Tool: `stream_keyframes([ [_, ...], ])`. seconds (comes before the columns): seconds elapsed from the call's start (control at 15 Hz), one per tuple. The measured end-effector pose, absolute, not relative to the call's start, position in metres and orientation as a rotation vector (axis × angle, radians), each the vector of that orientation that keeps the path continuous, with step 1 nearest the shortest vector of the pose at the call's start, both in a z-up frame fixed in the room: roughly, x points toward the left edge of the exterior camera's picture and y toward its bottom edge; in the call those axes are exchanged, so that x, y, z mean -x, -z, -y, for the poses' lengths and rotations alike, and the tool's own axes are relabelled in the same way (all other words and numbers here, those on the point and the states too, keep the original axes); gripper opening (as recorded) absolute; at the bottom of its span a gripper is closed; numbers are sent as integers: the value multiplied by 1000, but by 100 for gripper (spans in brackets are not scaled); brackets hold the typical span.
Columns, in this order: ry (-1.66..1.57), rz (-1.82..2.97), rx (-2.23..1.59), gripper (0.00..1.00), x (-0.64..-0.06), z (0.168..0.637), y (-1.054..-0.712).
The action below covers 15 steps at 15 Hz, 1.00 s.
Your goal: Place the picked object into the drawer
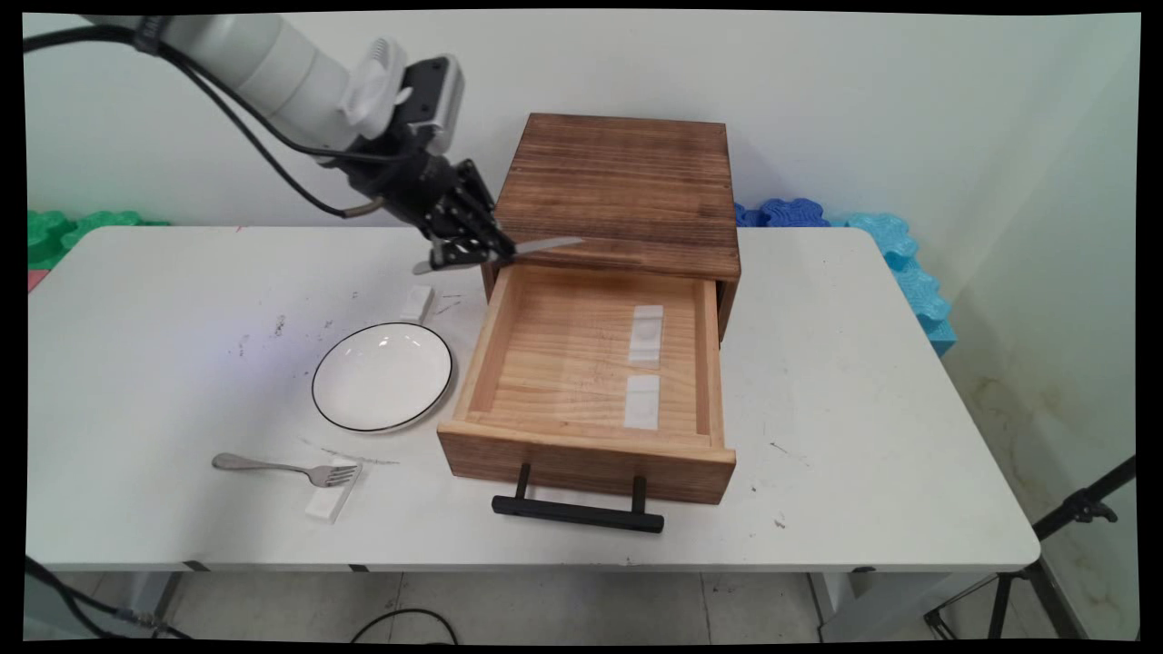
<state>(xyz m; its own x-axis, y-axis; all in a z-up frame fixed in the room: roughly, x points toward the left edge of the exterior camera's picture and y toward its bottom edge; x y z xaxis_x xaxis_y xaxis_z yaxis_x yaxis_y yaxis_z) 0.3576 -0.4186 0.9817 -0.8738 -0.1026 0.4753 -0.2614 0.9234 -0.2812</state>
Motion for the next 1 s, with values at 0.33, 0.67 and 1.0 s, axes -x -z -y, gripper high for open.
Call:
stream_keyframes([
  [0.33,-480,2606,-216,0,-324,425,-978],
  [0.67,-489,2603,-175,0,-291,436,-966],
  [1.0,-488,2607,-157,0,-268,449,-949],
])
